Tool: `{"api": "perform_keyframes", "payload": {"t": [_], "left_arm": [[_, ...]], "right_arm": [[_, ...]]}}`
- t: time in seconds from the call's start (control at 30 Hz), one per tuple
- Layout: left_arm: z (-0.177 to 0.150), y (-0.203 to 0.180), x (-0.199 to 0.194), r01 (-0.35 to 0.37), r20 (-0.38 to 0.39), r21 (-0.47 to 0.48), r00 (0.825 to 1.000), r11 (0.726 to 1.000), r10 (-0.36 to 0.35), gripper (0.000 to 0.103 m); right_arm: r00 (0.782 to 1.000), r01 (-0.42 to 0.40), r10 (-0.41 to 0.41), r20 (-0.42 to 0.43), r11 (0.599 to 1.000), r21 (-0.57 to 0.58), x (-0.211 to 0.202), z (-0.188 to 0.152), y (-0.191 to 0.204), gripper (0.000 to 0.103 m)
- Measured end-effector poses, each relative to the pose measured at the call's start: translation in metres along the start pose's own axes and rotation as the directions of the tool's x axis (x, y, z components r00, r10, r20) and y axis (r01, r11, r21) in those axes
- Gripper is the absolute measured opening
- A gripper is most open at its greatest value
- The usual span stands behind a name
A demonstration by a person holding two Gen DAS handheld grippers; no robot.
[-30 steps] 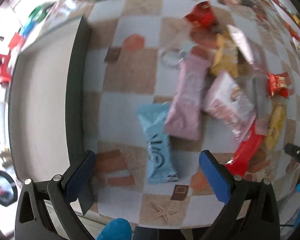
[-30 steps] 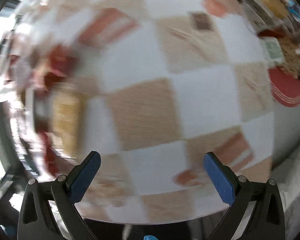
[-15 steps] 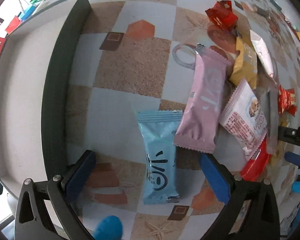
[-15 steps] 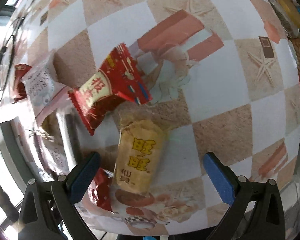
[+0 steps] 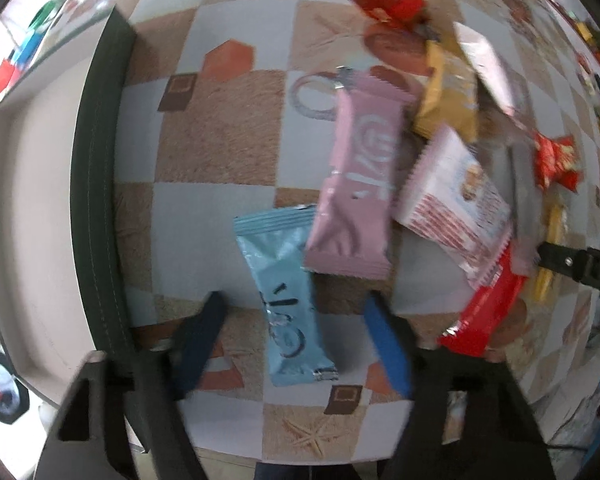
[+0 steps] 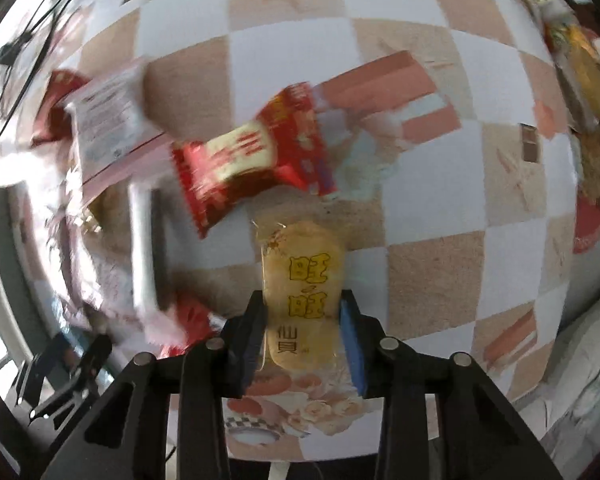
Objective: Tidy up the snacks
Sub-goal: 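Grasp the blue snack packet with the left gripper while the right grasps the yellow packet, then carry the blue and yellow packets over the white tray with both grippers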
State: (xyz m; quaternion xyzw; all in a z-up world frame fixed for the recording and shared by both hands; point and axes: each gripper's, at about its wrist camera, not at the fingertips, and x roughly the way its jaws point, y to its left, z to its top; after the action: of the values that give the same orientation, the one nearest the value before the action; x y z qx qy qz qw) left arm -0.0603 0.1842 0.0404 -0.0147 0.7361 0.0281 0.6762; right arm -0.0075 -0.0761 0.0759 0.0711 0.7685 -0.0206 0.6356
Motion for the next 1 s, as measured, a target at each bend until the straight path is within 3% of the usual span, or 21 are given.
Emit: {"api": "perform_keyframes", "payload": {"t": [0.03, 0.07, 0.27, 0.5, 0.67, 0.93, 1.0], "left_arm": [[0.0, -0.002, -0.004, 0.002, 0.005, 0.016, 1.0, 1.0, -0.002, 0.038], [0.0, -0.005, -0.005, 0.001, 0.001, 0.031, 1.0, 1.0, -0.001, 0.026], [0.005, -0.006, -0.022, 0.054, 0.006, 0.061, 0.998, 0.997, -0.055, 0.025], [-0.022, 0.002, -0.087, 0.071, 0.076, 0.107, 0.994, 0.992, -0.08, 0.025], [-0.021, 0.01, -0.137, 0.075, 0.151, 0.124, 0.984, 0.989, -0.094, 0.025], [-0.034, 0.032, -0.145, 0.046, 0.244, 0.082, 0.968, 0.996, -0.064, 0.025], [-0.032, 0.039, -0.146, 0.053, 0.257, 0.052, 0.964, 0.997, -0.065, 0.025]], "right_arm": [[1.0, -0.007, 0.007, 0.004, 1.0, -0.002, -0.001, -0.002, 0.001, 0.038], [1.0, -0.015, 0.015, 0.006, 1.0, 0.0, -0.002, -0.004, 0.001, 0.038], [0.999, -0.044, 0.045, 0.024, 0.999, -0.024, -0.023, -0.017, 0.0, 0.038], [0.997, -0.019, 0.028, 0.077, 0.993, -0.113, -0.047, -0.038, 0.025, 0.038], [0.993, -0.032, 0.052, 0.106, 0.982, -0.184, -0.061, -0.062, 0.058, 0.038], [0.989, -0.033, 0.069, 0.128, 0.964, -0.265, -0.076, -0.065, 0.102, 0.038], [0.989, -0.025, 0.065, 0.132, 0.959, -0.282, -0.074, -0.052, 0.103, 0.038]]}}
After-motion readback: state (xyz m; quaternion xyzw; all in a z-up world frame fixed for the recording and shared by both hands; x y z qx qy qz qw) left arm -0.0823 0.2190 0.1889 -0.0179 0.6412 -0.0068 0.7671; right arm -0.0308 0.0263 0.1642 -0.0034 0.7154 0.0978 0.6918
